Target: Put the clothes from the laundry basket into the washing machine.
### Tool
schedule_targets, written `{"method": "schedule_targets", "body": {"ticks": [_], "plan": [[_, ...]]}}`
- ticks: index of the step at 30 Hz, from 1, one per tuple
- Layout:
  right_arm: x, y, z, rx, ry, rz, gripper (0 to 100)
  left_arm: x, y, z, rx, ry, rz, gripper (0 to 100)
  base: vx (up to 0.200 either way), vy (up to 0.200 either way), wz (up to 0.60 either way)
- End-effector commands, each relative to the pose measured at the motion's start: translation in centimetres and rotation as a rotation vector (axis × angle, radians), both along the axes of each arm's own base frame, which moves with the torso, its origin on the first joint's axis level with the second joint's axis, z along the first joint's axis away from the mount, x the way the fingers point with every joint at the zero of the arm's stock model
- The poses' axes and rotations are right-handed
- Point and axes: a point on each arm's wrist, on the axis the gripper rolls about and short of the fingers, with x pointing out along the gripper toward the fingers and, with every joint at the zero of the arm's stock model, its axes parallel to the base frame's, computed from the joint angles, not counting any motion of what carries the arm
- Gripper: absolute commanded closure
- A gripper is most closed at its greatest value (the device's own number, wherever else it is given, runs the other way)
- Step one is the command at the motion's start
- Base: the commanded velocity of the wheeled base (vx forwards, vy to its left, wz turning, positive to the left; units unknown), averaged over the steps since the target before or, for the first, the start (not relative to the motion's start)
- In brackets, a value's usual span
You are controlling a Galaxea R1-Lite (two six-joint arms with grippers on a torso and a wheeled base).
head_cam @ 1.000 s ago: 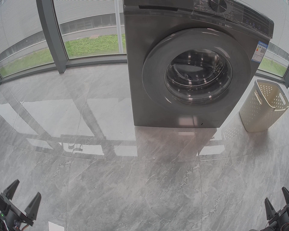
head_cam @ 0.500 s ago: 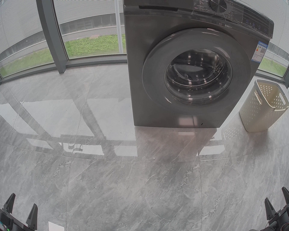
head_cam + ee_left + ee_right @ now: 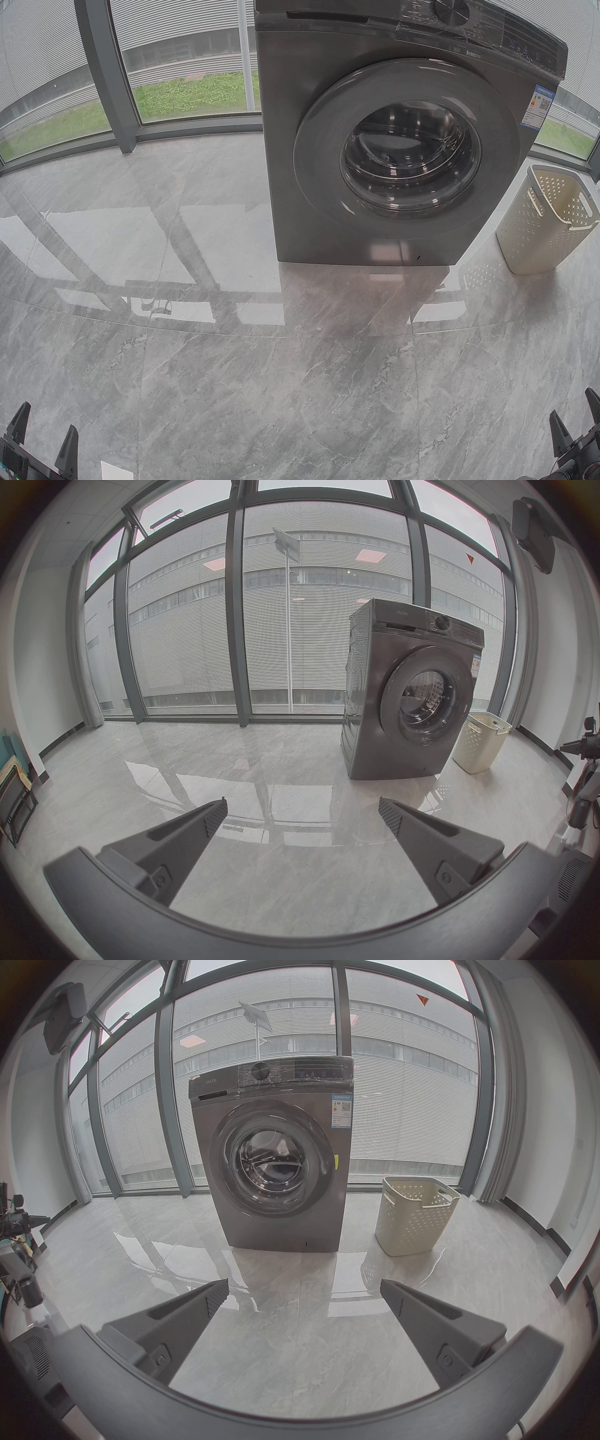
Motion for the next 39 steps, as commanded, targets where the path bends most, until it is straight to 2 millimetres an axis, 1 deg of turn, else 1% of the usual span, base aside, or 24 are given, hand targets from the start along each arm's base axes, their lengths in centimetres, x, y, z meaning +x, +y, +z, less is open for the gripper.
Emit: {"method": "schedule_targets", "body": {"ticks": [1, 15, 19, 22, 28, 29, 30, 31, 33, 34, 37, 38, 39], "plan": [[-0.1, 0.0, 0.0, 0.0, -0.016, 0.0, 0, 0.1, 0.0, -0.5, -0.002, 0.012, -0.003, 0, 0.0, -0.2, 0.0], [0.0, 0.0, -0.1, -0.006, -0.045, 0.001, 0, 0.1, 0.0, -0.5, 0.004, 0.011, 0.0, 0, 0.0, -0.2, 0.0], [0.0, 0.0, 0.0, 0.036, -0.05, -0.011, 0, 0.1, 0.0, -0.5, 0.0, 0.011, -0.001, 0, 0.0, -0.2, 0.0], [0.0, 0.0, 0.0, 0.038, -0.052, -0.019, 0, 0.1, 0.0, -0.5, 0.004, 0.009, -0.001, 0, 0.0, -0.2, 0.0], [0.0, 0.0, 0.0, 0.032, -0.055, -0.019, 0, 0.1, 0.0, -0.5, 0.001, 0.012, -0.001, 0, 0.0, 0.0, 0.0], [-0.2, 0.0, 0.9, 0.047, -0.101, -0.015, 0, 0.1, 0.0, -0.5, -0.003, 0.012, -0.001, 0, 0.0, 0.0, 0.0], [-0.6, 0.0, 2.3, 0.061, -0.165, -0.008, 0, 0.1, 0.0, -0.5, -0.007, 0.012, 0.0, 0, 0.0, 0.0, 0.0], [-1.3, 0.0, 4.4, 0.083, -0.24, 0.0, 0, 0.1, 0.0, -0.5, -0.016, 0.012, 0.003, 0, 0.0, 0.0, 0.0], [-1.9, 0.0, 7.4, 0.104, -0.282, 0.019, 0, 0.1, 0.0, -0.5, -0.034, 0.012, 0.0, 0, 0.0, 0.0, 0.0], [-1.4, 0.0, 7.9, 0.104, -0.23, 0.04, 0, 0.1, 0.0, -0.5, -0.037, 0.01, 0.0, 0, 0.0, 0.0, 0.0], [0.5, 0.2, 7.1, 0.124, -0.031, 0.113, 0, 0.1, 0.0, -0.5, -0.03, 0.01, 0.0, 0, 0.2, 0.0, 0.0], [0.7, 0.3, 6.9, 0.129, -0.011, 0.121, 0, 0.1, 0.0, -0.5, -0.03, 0.01, 0.0, 0, 0.2, 0.0, 0.0], [2.4, 0.3, 6.4, 0.145, 0.105, 0.151, 0, 0.1, 0.0, -0.5, -0.023, 0.01, -0.003, 0, 0.2, 0.0, 0.0]]}}
